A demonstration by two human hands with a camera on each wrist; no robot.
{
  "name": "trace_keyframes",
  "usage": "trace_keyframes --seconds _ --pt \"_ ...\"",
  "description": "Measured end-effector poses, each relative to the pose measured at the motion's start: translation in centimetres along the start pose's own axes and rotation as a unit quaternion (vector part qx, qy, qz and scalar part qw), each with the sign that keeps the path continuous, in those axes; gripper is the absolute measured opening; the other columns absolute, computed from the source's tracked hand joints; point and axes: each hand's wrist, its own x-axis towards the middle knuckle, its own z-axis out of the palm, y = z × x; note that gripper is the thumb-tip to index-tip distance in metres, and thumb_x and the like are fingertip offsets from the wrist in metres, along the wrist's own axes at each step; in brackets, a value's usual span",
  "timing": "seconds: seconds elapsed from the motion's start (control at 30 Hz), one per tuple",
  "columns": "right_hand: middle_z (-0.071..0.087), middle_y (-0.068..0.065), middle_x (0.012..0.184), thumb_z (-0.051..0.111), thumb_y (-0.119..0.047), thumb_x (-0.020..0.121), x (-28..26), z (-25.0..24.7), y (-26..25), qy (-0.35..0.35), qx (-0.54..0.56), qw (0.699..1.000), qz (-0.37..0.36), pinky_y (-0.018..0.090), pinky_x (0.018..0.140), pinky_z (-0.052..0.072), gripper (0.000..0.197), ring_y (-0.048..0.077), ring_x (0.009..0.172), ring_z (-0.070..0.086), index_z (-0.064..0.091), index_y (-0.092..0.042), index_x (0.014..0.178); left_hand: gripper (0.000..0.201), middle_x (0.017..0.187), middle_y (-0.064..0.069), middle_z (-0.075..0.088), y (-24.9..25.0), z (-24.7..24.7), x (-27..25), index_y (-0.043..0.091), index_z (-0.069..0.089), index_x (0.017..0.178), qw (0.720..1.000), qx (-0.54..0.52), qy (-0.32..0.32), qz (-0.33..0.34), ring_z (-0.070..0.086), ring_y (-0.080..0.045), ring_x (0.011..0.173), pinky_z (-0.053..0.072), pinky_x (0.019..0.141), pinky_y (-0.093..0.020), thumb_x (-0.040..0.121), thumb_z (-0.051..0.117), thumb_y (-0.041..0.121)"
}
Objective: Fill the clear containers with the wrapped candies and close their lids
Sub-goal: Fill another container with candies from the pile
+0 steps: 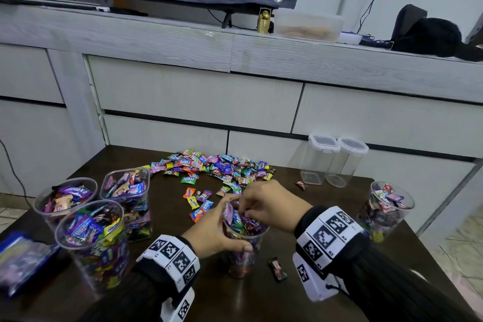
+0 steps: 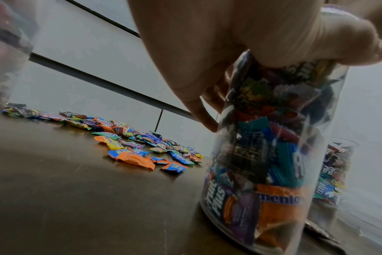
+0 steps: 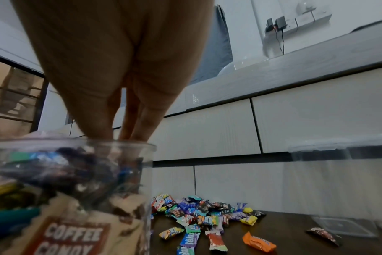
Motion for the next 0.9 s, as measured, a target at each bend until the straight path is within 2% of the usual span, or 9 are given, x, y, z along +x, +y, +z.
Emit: trace_keyframes --seconds 0.1,0.17,0.27,0.4,0.5,0.57,0.7,0.83,0.9 --pt "0.057 0.004 0.103 0.059 -0.011 0.087 -0.2 0.2 -0.2 0.080 0.002 0.997 -0.020 0.030 0.085 0.044 0.017 0.019 0.098 0.055 0.064 -0.015 0.102 0.091 0.124 0.015 0.062 0.2 0.3 0.0 0.035 0.042 0.130 1.000 0.009 0.009 0.010 0.057 -0.006 0.120 0.045 0.102 -0.027 0.054 0.092 0.034" --pt "0.056 0.001 0.108 0.056 -0.018 0.090 -0.4 0.8 -0.5 0.068 -0.002 0.997 -0.045 0.029 0.088 0.041 0.023 0.015 0.104 0.049 0.062 -0.020 0.112 0.085 0.123 0.016 0.061 0.4 0.3 0.0 0.042 0.047 0.126 0.999 0.032 0.009 0.016 0.056 -0.003 0.120 0.045 0.104 -0.029 0.054 0.091 0.038" --pt "0.059 0.003 0.108 0.054 -0.020 0.091 -0.9 1.5 -0.5 0.030 -0.043 0.998 -0.043 0.034 0.091 0.040 0.025 0.019 0.105 0.048 0.065 -0.018 0.114 0.092 0.123 0.010 0.062 0.1 0.1 0.1 0.033 0.042 0.129 0.999 0.031 0.008 0.014 0.057 -0.006 0.120 0.046 0.105 -0.037 0.053 0.093 0.037" --pt "0.053 0.002 0.118 0.053 -0.023 0.093 -1.9 1.8 0.4 0.078 0.020 0.997 -0.012 0.032 0.098 0.035 0.028 0.018 0.112 0.043 0.061 -0.018 0.119 0.093 0.126 0.012 0.061 -0.1 0.0 0.0 0.037 0.041 0.131 0.999 0.031 0.007 0.009 0.057 -0.009 0.121 0.047 0.103 -0.036 0.054 0.094 0.036" --pt "0.041 -0.001 0.131 0.061 -0.048 0.085 -2.4 2.3 0.7 0.051 0.095 0.992 0.065 0.032 0.104 0.034 0.059 0.015 0.122 0.036 0.040 -0.022 0.134 0.100 0.127 0.013 0.061 -0.2 -0.3 -0.1 0.045 0.038 0.132 0.999 0.047 -0.012 0.002 0.056 -0.006 0.123 0.047 0.101 -0.031 0.051 0.096 0.036" --pt "0.039 -0.001 0.134 0.068 -0.054 0.076 -2.3 2.9 0.6 0.023 0.097 0.992 0.081 0.028 0.105 0.034 0.079 0.013 0.125 0.037 0.032 -0.022 0.138 0.106 0.126 0.010 0.062 -0.8 -0.3 -0.1 0.035 0.037 0.135 0.998 0.061 -0.019 -0.006 0.056 -0.006 0.122 0.045 0.102 -0.030 0.048 0.097 0.034" --pt "0.039 -0.001 0.137 0.073 -0.057 0.069 -1.9 3.6 0.2 0.025 0.085 0.993 0.083 0.030 0.106 0.035 0.092 0.013 0.127 0.037 0.027 -0.023 0.141 0.098 0.119 0.012 0.066 -2.1 -0.1 -0.7 0.025 0.044 0.131 0.996 0.085 -0.024 -0.033 0.060 -0.001 0.114 0.048 0.101 -0.031 0.048 0.094 0.036" --pt "0.041 0.002 0.132 0.075 -0.048 0.068 -1.5 3.5 0.0 0.023 0.025 0.994 0.106 0.033 0.101 0.040 0.089 0.020 0.122 0.042 0.030 -0.022 0.140 0.100 0.131 0.018 0.055 -2.4 -0.3 -0.9 0.034 0.038 0.132 0.984 0.159 -0.045 -0.069 0.050 0.002 0.124 0.038 0.111 -0.028 0.049 0.093 0.039" --pt "0.042 0.005 0.129 0.076 -0.046 0.067 -1.4 2.9 0.4 0.010 0.000 0.991 0.137 0.034 0.098 0.043 0.087 0.023 0.117 0.046 0.032 -0.020 0.138 0.096 0.138 0.013 0.048 -2.4 -0.5 -0.9 0.029 0.036 0.138 0.959 0.260 -0.067 -0.086 0.043 -0.005 0.130 0.034 0.112 -0.029 0.060 0.089 0.041"
